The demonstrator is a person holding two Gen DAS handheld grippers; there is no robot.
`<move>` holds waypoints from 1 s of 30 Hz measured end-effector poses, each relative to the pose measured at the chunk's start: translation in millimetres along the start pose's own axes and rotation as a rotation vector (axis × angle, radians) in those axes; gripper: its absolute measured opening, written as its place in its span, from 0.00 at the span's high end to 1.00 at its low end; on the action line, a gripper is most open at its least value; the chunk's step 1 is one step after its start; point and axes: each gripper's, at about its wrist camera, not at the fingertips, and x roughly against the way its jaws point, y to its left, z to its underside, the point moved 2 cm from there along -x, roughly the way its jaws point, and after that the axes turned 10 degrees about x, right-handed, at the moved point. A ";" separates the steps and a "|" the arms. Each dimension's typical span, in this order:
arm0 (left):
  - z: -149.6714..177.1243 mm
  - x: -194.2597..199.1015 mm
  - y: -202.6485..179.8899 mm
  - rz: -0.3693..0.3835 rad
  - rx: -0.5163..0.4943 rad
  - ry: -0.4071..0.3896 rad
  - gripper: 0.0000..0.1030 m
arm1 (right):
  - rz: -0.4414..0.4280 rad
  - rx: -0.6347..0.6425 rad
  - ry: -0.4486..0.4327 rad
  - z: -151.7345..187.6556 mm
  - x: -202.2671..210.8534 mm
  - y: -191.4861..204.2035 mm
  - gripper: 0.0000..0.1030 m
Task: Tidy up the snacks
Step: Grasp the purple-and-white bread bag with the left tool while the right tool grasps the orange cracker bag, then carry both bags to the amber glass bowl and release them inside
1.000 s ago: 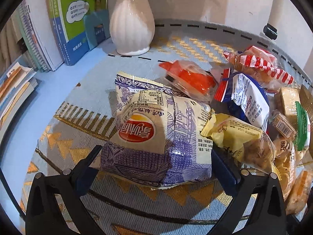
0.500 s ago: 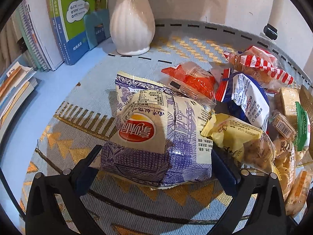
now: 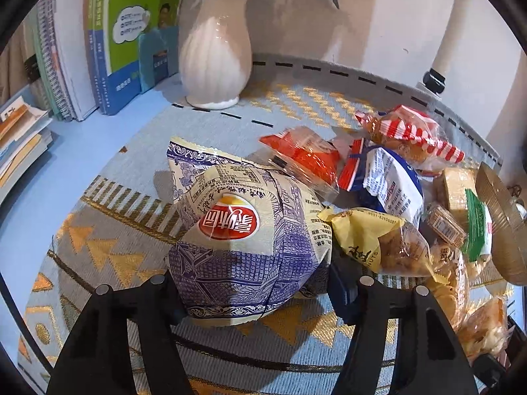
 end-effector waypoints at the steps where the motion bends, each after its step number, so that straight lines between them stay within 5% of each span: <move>1: -0.1 2.2 2.4 0.005 0.009 -0.006 0.39 | 0.001 -0.006 -0.012 1.4 2.8 -0.8 0.26; 16: -0.7 65.9 13.4 0.104 0.070 -0.171 0.43 | -0.017 -0.077 -0.137 1.2 45.9 -5.8 0.26; 23: -16.4 101.0 -41.3 0.201 0.018 -0.182 0.43 | -0.013 -0.075 -0.220 -36.5 99.4 -17.3 0.26; 30: -21.4 103.0 -144.7 0.340 -0.072 -0.149 0.43 | 0.095 -0.084 -0.233 -75.3 130.7 -70.5 0.26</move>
